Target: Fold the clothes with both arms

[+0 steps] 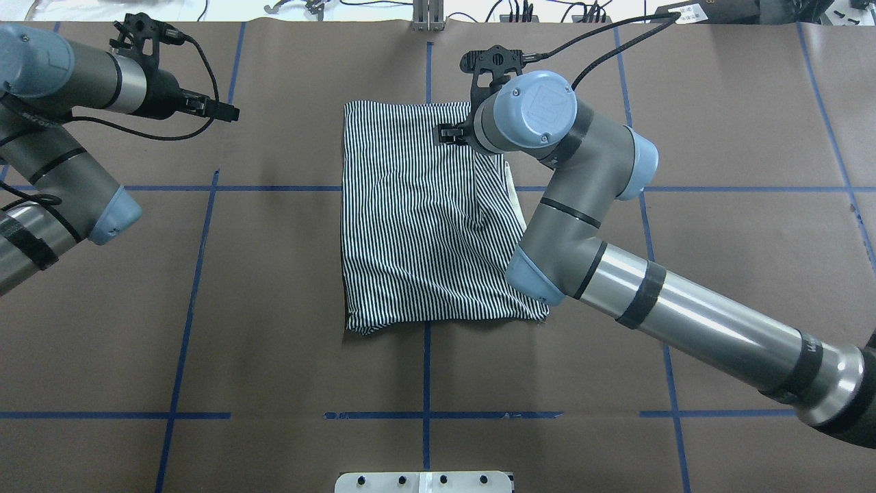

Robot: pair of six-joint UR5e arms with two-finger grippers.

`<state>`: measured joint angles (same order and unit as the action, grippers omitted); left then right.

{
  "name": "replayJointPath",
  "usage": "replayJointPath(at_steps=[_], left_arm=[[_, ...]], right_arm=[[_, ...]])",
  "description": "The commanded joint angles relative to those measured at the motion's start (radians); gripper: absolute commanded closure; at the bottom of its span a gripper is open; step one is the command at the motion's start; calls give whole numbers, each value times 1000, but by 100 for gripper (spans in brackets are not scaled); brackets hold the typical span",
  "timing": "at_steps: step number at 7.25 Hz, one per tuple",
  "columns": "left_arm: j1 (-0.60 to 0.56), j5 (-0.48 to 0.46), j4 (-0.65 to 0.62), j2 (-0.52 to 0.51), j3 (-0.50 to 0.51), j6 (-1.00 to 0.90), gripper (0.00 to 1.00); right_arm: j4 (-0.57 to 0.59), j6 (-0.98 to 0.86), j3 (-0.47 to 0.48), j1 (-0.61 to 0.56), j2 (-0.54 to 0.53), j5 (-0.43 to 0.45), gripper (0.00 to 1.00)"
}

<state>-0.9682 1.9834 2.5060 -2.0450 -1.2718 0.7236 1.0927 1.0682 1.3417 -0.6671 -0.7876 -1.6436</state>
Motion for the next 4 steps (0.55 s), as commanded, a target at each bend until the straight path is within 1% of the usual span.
replayJointPath(at_steps=[1, 2, 3, 4], left_arm=[[-1, 0, 1, 0, 2, 19, 0], [0, 0, 1, -1, 2, 39, 0], [-1, -2, 2, 0, 2, 39, 0], [-1, -2, 2, 2, 3, 40, 0]], right_arm=[[-82, -13, -146, -20, 50, -39, 34], [-79, -16, -179, -17, 62, -39, 38], [-76, -49, -187, -17, 61, -41, 41], [-76, -85, -193, -17, 59, -41, 41]])
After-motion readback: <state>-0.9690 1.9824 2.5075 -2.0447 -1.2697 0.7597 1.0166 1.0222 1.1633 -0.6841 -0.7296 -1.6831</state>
